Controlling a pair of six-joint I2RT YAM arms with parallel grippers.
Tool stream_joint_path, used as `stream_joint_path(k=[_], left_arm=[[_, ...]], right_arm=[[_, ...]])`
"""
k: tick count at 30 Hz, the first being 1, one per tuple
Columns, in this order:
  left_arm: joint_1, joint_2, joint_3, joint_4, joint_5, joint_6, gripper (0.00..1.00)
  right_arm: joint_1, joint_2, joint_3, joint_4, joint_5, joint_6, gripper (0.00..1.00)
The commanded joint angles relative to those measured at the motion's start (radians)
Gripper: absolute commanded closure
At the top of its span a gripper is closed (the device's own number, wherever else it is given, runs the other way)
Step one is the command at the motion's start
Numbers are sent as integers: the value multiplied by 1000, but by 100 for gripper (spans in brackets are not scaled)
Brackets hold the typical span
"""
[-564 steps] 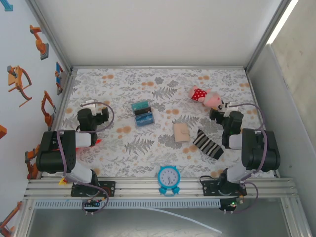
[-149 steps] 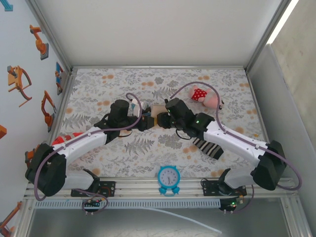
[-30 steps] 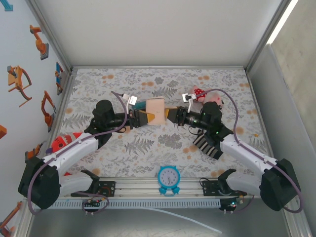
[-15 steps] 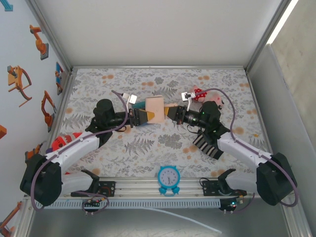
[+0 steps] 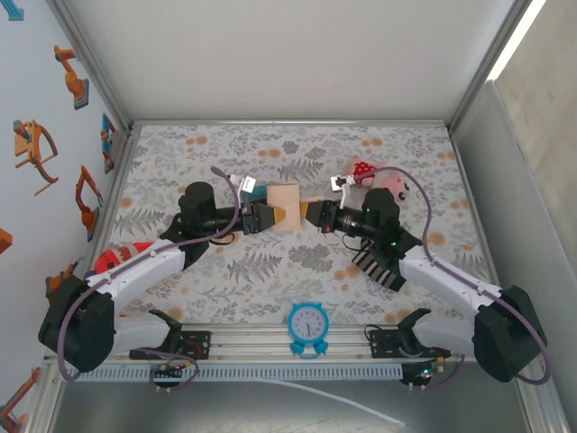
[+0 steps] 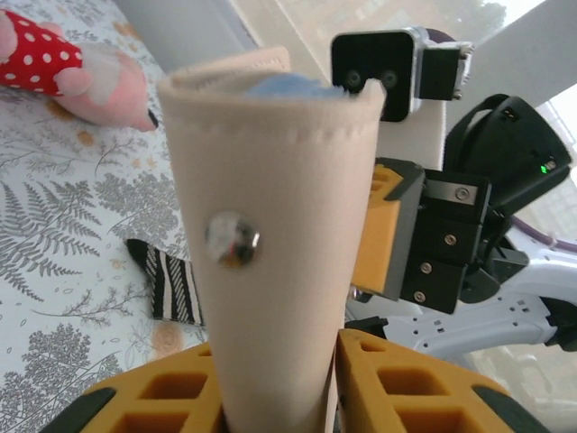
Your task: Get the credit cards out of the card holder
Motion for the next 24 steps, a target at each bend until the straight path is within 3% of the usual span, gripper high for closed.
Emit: stream_joint_path(k=[1, 8, 24], left_arm=[[-9, 8, 41, -23, -47, 13, 65], [-34, 35, 46, -33, -108, 11, 41], [-69, 117, 73, 65, -116, -54, 18]], right_arm=[[11, -33, 22, -50, 23, -33, 100], [11, -50, 24, -87, 71, -39, 100], [11, -63, 35, -149, 154, -40, 100]])
